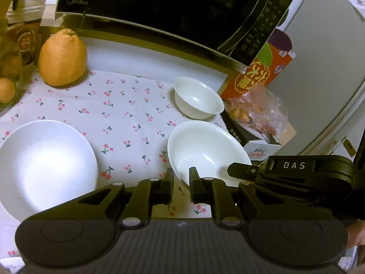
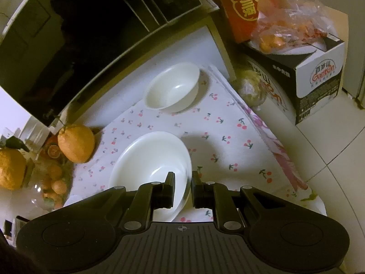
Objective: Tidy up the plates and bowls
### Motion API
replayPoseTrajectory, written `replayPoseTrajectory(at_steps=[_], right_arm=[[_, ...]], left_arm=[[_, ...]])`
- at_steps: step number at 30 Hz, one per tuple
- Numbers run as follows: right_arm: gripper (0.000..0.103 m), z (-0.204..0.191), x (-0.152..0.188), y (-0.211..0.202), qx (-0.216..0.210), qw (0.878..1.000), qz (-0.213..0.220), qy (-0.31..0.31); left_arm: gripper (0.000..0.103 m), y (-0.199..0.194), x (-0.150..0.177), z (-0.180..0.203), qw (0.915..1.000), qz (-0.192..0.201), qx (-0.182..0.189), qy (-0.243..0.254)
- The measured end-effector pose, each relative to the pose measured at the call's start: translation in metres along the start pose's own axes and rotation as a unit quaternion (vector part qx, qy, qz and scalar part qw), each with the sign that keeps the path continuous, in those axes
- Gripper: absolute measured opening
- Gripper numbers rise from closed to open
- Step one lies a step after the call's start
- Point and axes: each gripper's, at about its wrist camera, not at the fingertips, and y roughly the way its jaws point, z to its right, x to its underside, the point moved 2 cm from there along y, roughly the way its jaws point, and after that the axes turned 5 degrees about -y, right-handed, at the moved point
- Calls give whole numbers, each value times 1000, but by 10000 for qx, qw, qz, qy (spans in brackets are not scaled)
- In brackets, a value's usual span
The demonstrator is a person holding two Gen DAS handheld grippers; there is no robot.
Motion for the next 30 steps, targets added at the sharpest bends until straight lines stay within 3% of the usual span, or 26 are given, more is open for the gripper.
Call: replayPoseTrajectory(at_steps=[15,30], right_arm=[[16,-41,3,-19,-136,9996,155,-217],[17,-102,14,-18,-387,9981,167,-440]], left_arm=[[12,-38,-10,-11,9997,247,-24,-73],[12,-78,-22,-46,9982,494,-244,-227]])
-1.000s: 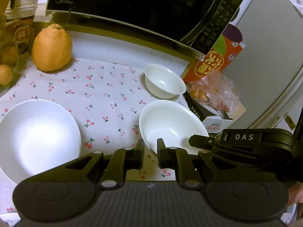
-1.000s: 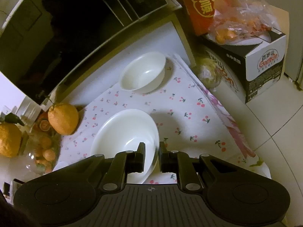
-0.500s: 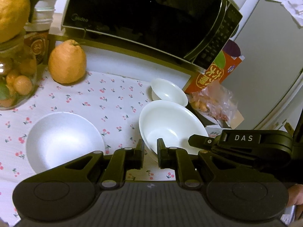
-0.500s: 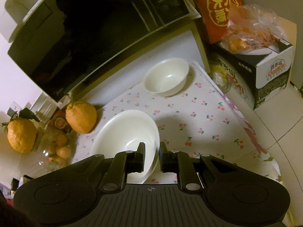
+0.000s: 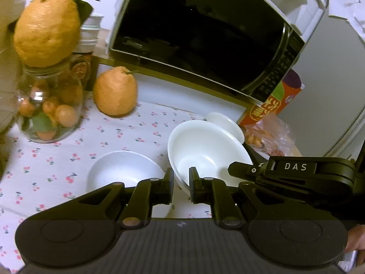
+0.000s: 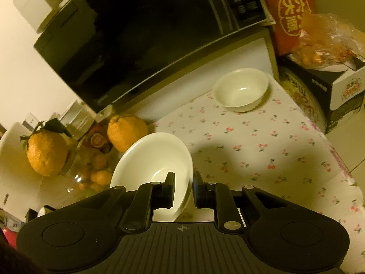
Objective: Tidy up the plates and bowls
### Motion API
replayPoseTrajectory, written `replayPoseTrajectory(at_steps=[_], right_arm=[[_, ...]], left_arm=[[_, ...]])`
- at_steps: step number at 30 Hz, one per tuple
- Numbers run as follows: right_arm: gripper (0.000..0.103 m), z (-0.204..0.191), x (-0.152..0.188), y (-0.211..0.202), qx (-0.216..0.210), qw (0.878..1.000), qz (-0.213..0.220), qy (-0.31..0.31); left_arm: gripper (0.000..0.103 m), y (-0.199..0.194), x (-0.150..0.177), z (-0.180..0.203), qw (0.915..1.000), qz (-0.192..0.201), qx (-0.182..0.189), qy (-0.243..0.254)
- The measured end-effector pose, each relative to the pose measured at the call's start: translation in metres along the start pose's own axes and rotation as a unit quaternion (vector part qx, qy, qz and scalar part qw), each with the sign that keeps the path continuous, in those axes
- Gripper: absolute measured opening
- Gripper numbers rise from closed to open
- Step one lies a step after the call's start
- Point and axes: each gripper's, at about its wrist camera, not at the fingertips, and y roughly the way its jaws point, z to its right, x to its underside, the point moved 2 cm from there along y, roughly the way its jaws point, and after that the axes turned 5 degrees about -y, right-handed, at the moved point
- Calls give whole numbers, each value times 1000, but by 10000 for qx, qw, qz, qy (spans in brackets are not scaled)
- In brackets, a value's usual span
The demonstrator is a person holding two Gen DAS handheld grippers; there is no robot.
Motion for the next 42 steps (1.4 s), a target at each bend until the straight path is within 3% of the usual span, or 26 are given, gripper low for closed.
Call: replayPoseTrajectory(at_steps=[16,33,42], right_arm=[[17,-54,16,24,-195,9997,-134,-110],[17,-66,33,53,228,9975,-567,-353],[18,-69,38,59,387,9951,-697,-590]], left_arm=[[12,-18,-11,-44,9989,16,-478,-21],[13,3,-1,-60,9917,-591,-1131,-147],[13,7,1,-58,9890,-666,-1323,16]])
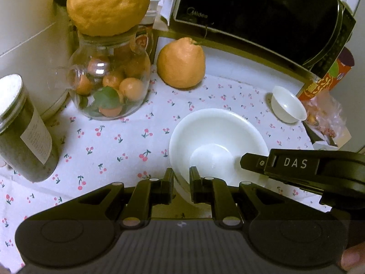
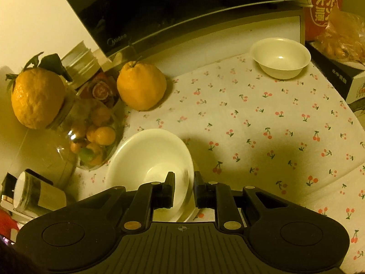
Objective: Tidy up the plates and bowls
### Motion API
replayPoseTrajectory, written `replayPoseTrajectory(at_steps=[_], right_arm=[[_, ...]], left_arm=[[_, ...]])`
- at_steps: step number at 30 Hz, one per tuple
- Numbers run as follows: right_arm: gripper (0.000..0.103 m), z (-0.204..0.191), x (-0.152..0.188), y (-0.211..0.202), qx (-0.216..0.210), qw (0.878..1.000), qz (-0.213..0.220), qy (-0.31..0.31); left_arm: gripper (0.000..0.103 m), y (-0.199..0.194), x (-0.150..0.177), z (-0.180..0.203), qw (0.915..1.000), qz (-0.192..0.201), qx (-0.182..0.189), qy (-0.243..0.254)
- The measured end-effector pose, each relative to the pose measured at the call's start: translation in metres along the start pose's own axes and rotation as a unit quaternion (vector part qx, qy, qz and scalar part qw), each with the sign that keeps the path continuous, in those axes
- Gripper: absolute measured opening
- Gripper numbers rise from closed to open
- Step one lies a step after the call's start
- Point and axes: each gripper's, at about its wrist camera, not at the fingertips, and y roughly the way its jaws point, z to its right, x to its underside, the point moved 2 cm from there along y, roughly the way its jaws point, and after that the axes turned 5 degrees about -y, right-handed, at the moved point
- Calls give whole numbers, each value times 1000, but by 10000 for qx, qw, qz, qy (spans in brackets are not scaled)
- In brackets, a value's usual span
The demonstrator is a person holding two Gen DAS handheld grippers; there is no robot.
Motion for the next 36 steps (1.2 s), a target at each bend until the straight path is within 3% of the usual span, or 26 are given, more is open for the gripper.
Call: replayPoseTrajectory(at_steps=[11,13,18,20,22,30,36], right_arm=[[19,-1,1,1,5,10000,-50,-59],[22,-1,0,1,-7,10000,-51,-36],[43,-2,-1,-1,-192,9998,-71,72],[61,-3,-1,-4,-121,9999,-6,48],[69,-2,-2,-6,-2,10000,93,15],[69,14,-5,-10,-27,9996,127,267],[78,24,-6,-17,60,9995,207,220]], left_arm=[[13,4,1,-3,10000,-76,-43,-38],[22,4,1,-4,9999,-75,-77,-49],[38,5,1,-5,9998,-98,-108,-107],[46,5,1,-5,9998,-92,-128,-117],[52,5,1,-5,9998,-82,-133,-129],[68,3,0,-5,9997,-49,-70,-225],[78,0,0,-3,9997,-21,-5,-263]])
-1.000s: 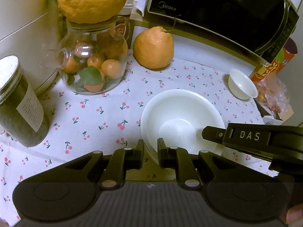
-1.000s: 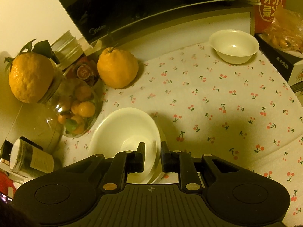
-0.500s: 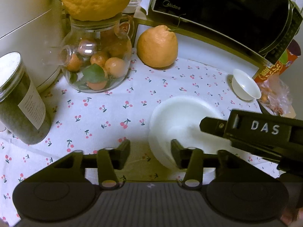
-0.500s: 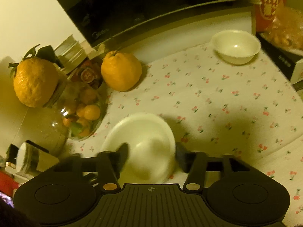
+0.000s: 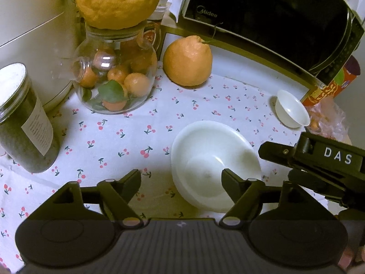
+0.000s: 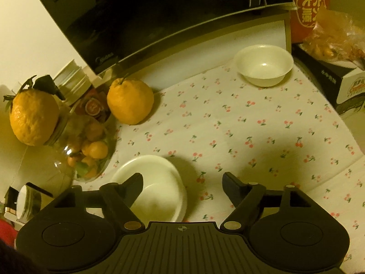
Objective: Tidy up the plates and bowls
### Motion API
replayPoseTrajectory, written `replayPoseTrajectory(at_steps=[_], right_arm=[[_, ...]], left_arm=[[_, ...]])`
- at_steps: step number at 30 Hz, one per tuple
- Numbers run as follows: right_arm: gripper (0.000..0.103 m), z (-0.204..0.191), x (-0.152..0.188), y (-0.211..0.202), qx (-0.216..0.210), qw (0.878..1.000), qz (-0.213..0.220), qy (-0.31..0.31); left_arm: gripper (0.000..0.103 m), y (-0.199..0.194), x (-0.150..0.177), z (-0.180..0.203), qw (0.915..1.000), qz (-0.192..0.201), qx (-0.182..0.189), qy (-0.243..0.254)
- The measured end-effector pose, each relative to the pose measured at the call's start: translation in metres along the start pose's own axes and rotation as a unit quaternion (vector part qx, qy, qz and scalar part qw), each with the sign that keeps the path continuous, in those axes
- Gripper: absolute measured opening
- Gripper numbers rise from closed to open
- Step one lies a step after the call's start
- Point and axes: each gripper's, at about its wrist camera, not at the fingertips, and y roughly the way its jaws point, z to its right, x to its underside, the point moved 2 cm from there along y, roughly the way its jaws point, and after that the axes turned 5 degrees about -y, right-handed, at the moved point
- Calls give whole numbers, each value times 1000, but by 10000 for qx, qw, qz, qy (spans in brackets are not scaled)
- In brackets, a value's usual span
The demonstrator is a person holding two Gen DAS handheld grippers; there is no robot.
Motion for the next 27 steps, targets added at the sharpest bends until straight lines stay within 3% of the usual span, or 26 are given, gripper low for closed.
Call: replayPoseTrajectory(at_steps=[8,16,19,23,27], right_arm=[[83,19,-5,-16,173,9997,115,-144],[84,46,-5,-45,329,9985,320,-302],[92,55,-4,-57,417,9968,471,-504],[93,67,-1,-67,593,9928,614,-841],[93,86,-4,-68,694,9945,523,-576]], left_arm=[[89,-11,0,9,9999,105,8,110],[93,-25,5,25,9991,233,83,336],[95,-32,8,32,9988,306,158,360],[96,-39,12,41,9979,377,225,476],[98,-39,13,53,9970,416,249,610]])
